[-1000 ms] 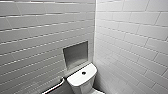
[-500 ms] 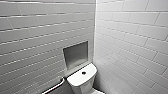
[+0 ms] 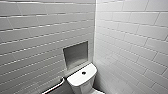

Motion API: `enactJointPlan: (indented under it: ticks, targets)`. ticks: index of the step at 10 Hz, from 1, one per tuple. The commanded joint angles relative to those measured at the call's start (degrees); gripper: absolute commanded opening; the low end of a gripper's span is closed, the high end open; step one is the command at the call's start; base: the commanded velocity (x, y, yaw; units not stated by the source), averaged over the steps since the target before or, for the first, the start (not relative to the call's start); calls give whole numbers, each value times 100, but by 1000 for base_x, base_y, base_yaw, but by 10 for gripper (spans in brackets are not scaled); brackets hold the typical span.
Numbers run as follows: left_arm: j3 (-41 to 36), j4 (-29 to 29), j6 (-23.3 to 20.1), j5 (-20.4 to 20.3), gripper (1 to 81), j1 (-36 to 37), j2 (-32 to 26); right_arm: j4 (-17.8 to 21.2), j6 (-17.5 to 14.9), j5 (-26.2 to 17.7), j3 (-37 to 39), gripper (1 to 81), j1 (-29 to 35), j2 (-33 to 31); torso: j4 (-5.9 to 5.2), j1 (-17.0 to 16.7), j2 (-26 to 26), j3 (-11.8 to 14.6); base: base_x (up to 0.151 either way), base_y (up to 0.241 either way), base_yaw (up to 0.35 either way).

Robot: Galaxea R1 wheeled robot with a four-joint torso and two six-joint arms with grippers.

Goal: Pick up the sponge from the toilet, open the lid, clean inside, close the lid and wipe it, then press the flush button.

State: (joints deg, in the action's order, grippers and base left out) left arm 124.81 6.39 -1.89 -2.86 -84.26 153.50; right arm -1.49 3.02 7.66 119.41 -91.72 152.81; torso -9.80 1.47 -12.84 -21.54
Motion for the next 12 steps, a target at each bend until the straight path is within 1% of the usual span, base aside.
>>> enactJointPlan:
  ticks: [1, 4, 6, 7, 8, 11, 12]
  targets:
    - [-1386, -24, -31, 190, 811, 379, -1030, 43, 32, -335, -946, 10, 105, -704, 0, 0, 0, 0, 0, 0, 0]
    - [-2643, -58, 4, 216, 811, 993, -1952, 43, 32, -335, -1412, 10, 176, -1109, 0, 0, 0, 0, 0, 0, 0]
    - [-3540, -155, 136, 269, 811, 1521, -2586, 52, 32, -204, -1640, 10, 202, -1364, 0, 0, 0, 0, 0, 0, 0]
    - [-3858, -217, 145, 278, 811, 1766, -2798, 61, 32, -168, -1720, 10, 202, -1478, 0, 0, 0, 0, 0, 0, 0]
    - [-4077, -304, 145, 391, 811, 2021, -2947, 78, 32, -168, -1694, 10, 202, -1549, 0, 0, 0, 0, 0, 0, 0]
    - [-4657, -717, 145, 1138, 811, 3172, -3141, 87, 40, -124, -1659, 10, 176, -1646, 0, 0, 0, 0, 0, 0, 0]
    - [-4886, -840, 145, 1375, 811, 3602, -3168, 87, 40, -54, -1650, 10, 167, -1646, 0, 0, 2, -203, 0, 0, 0]
